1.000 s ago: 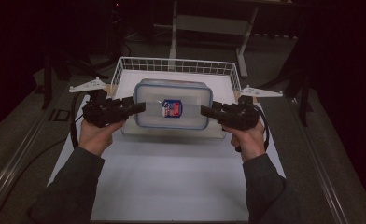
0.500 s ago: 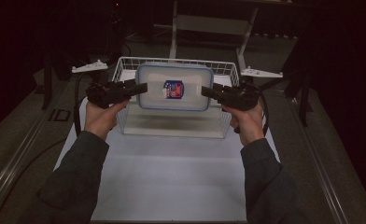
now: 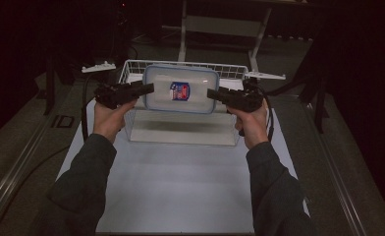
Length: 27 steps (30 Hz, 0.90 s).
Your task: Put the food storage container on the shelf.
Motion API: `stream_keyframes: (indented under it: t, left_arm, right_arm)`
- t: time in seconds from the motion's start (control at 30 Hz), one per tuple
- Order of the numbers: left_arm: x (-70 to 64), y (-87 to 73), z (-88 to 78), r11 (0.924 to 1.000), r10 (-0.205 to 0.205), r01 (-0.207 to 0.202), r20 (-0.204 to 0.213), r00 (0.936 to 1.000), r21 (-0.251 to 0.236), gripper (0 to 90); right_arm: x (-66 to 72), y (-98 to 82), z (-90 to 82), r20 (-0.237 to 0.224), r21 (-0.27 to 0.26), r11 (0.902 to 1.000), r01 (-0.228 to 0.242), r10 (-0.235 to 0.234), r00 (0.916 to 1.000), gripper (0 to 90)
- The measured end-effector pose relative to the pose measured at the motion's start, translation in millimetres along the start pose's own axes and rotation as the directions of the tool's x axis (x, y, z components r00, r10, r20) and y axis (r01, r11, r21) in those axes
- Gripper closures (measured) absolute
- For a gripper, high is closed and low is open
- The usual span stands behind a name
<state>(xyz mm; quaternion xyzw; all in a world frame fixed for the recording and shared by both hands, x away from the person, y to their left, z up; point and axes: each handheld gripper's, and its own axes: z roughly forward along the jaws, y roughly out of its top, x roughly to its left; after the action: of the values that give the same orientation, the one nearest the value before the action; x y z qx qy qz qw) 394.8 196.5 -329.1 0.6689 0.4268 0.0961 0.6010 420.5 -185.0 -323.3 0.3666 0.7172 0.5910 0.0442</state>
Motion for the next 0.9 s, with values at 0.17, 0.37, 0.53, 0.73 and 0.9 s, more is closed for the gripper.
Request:
stream_keyframes:
  t: [0.17,0.37,0.53,0.73,0.9]
  left_arm:
    - [2.3,0.3,2.9,0.9998,-0.014,0.014,-0.004,0.9999,-0.016,48.4]
    - [6.2,2.0,7.1,0.9987,-0.047,0.047,0.000,0.9989,-0.022,48.3]
    - [8.4,2.5,9.9,0.9980,-0.056,0.056,0.001,0.9985,-0.032,48.2]
    - [8.8,3.6,12.8,0.9978,-0.054,0.054,-0.016,0.9984,-0.039,47.6]
    - [2.6,6.0,19.1,0.9995,0.029,-0.027,-0.133,0.9907,0.014,55.9]
  right_arm:
    - [-2.7,1.2,3.1,0.005,-0.010,0.9999,-0.011,0.011,0.9999,51.1]
    - [-5.5,2.2,4.5,0.015,-0.024,0.9989,-0.041,0.041,0.9990,50.7]
    - [-7.1,2.5,5.8,0.022,-0.033,0.9982,-0.050,0.051,0.9985,50.6]
    - [-9.4,3.3,6.9,0.024,-0.036,0.9980,-0.053,0.054,0.9983,50.6]
    - [-8.6,6.3,9.1,0.036,-0.018,0.9988,-0.045,0.045,0.9983,50.1]
